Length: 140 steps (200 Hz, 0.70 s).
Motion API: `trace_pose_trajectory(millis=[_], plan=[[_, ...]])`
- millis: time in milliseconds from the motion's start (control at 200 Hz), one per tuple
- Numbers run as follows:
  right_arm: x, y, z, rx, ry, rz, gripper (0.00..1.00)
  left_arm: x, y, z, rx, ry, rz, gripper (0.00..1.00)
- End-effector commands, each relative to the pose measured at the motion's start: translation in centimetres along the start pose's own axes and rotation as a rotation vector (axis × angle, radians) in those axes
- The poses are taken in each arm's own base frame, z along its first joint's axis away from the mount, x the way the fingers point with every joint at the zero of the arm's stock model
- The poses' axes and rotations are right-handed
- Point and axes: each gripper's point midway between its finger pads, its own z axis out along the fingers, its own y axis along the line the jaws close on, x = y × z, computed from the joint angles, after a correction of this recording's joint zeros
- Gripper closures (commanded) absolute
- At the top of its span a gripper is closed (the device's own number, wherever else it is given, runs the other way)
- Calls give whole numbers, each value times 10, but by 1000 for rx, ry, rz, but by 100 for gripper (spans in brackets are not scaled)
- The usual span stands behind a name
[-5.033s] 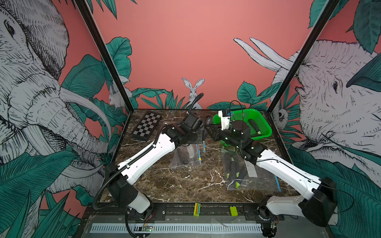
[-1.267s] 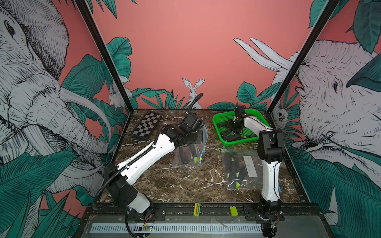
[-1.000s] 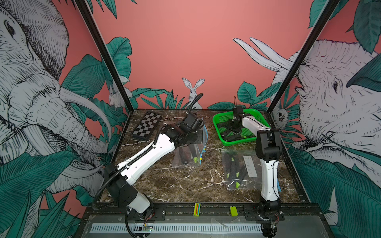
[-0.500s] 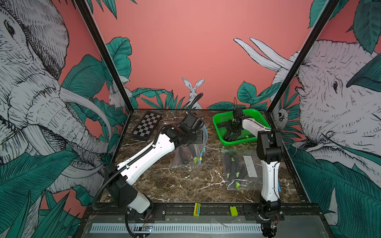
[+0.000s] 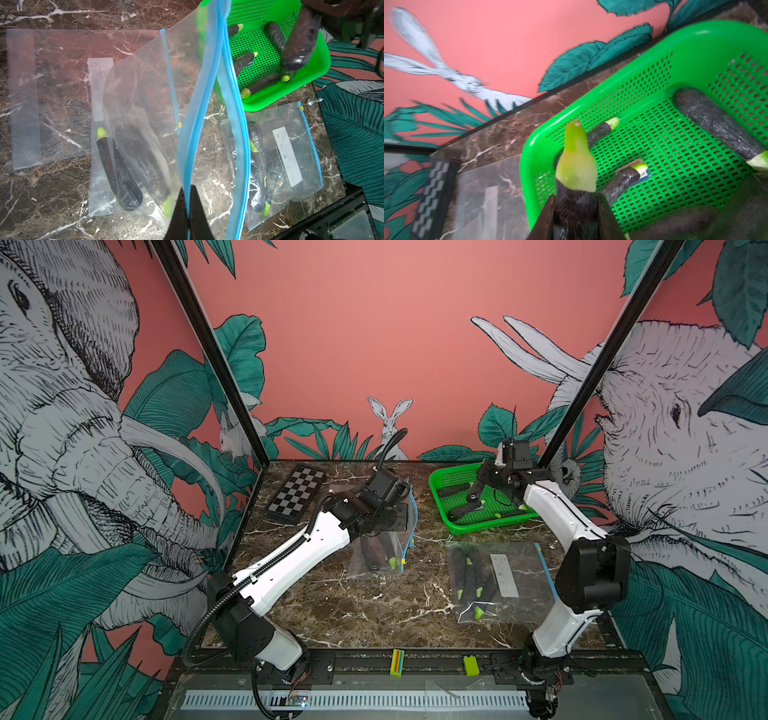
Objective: Place the eggplant in a zip-top bag and seal the zipper
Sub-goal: Pick up the eggplant from the basket, then place the eggplant in the zipper food storage bag.
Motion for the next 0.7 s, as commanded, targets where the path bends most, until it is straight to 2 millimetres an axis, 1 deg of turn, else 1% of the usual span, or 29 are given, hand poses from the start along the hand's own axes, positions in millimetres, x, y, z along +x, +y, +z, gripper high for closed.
trace_pose_trajectory(millis=[0,55,130,220,255,305,315,330,420,525,625,695], plan=[[-5,44,-42,-153,-70,-79,74,-7,1,-16,21,-42,-25,100],[0,61,-65,-178,-97,-109,74,-8,1,-16,19,-42,-23,100],[8,85,-90,-240,-109,-130,74,-8,-1,-16,21,-43,-24,100],[15,115,-118,-324,-165,-161,74,-10,-2,-16,31,-44,-27,100],[17,128,-127,-364,-187,-174,74,-9,-3,-16,30,-41,-25,100],[16,150,-144,-433,-232,-193,75,-10,-3,-16,28,-41,-24,100],[23,149,-140,-431,-220,-197,75,-10,-3,-17,28,-42,-23,100],[26,152,-139,-439,-219,-202,75,-10,-2,-17,25,-41,-22,100],[35,179,-147,-502,-249,-236,76,-11,-1,-19,17,-45,-21,100],[47,205,-151,-538,-276,-289,76,-13,-1,-21,19,-53,-27,100],[59,220,-147,-532,-286,-323,76,-13,-1,-23,21,-56,-31,100],[67,227,-142,-510,-299,-343,76,-12,-1,-22,23,-54,-33,100]])
